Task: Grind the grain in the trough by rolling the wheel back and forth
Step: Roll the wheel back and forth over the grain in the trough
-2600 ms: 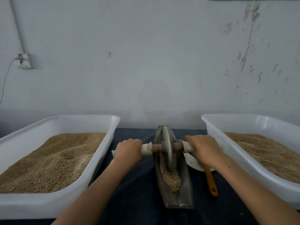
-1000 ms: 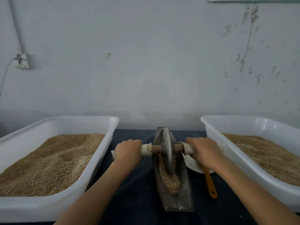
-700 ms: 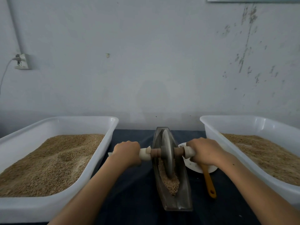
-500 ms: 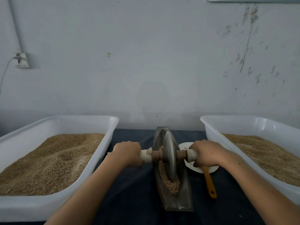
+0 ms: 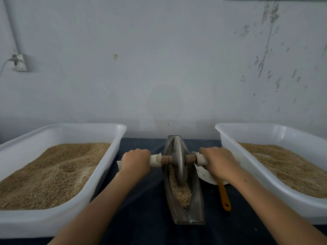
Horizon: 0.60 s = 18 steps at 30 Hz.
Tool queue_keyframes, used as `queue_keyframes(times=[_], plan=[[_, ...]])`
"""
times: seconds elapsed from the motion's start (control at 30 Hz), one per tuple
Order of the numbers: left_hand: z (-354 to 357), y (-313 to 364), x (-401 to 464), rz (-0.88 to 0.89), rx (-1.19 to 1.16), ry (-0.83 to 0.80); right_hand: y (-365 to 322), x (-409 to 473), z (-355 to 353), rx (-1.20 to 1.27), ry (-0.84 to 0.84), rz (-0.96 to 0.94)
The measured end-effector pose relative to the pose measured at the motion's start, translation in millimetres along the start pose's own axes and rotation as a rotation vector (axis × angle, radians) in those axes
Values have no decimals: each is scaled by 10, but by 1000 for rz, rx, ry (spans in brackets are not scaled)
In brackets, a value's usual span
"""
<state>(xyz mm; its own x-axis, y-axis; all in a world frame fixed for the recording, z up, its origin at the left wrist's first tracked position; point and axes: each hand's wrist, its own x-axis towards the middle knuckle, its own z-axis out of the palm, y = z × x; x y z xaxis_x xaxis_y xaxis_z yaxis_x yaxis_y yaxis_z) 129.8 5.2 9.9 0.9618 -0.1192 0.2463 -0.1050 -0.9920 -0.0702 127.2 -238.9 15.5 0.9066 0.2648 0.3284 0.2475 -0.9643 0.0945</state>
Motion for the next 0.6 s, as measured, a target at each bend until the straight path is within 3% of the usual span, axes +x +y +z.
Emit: queue_keyframes(times=[0.2,0.33,0.47,0.6], plan=[[-111,-7,-44,41,39,-129,34,-6,-212,52,-390,23],[-158,2,-45,52,73,-142,53,-17,-249,135,-477,32],[-98,6,-10,30,62,-99,45,2,-193,91,-390,28],[-14,3,-1,-8,-20,-57,-12,4,-106,-3,-77,-17]])
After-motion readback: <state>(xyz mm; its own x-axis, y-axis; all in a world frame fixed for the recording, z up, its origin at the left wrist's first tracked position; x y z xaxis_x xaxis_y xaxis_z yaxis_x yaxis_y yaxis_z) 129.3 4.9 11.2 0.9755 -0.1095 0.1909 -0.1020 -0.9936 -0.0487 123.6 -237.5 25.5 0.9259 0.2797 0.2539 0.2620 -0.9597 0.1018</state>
